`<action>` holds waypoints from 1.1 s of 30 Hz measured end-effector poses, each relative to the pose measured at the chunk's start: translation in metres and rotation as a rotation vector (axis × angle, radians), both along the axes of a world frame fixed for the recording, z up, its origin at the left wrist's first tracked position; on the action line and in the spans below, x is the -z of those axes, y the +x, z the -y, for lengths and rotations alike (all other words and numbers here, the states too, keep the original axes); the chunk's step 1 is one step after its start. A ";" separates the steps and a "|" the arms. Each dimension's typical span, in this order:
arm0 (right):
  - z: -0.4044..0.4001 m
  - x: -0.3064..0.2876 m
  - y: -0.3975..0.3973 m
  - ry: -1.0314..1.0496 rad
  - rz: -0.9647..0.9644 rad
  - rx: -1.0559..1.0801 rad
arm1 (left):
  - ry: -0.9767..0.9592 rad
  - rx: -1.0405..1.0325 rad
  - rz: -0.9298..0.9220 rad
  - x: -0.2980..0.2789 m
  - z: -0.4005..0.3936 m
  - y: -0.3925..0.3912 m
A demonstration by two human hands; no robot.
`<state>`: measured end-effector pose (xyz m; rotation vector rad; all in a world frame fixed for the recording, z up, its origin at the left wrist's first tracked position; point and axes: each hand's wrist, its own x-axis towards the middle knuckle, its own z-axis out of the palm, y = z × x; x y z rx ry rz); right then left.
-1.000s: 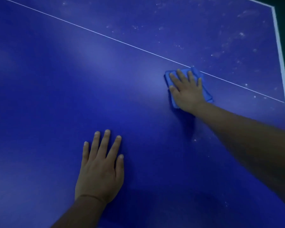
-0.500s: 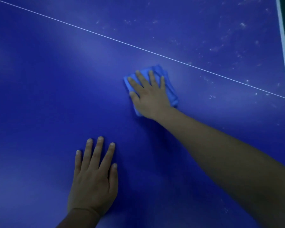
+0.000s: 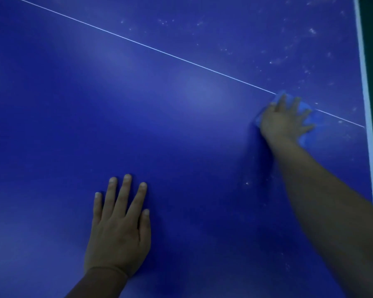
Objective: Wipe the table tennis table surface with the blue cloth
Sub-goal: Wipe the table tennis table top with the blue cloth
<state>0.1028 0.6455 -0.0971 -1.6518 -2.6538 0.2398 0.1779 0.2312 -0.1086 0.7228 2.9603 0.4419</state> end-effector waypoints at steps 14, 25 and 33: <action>-0.077 -0.010 0.055 -0.032 0.017 0.160 | -0.036 -0.003 0.013 -0.002 -0.002 -0.001; -0.035 0.002 0.047 0.097 0.099 -0.352 | -0.060 -0.012 0.025 -0.002 -0.004 -0.003; 0.054 0.007 0.134 0.139 0.071 -1.143 | -0.065 -0.004 0.039 -0.003 -0.002 -0.001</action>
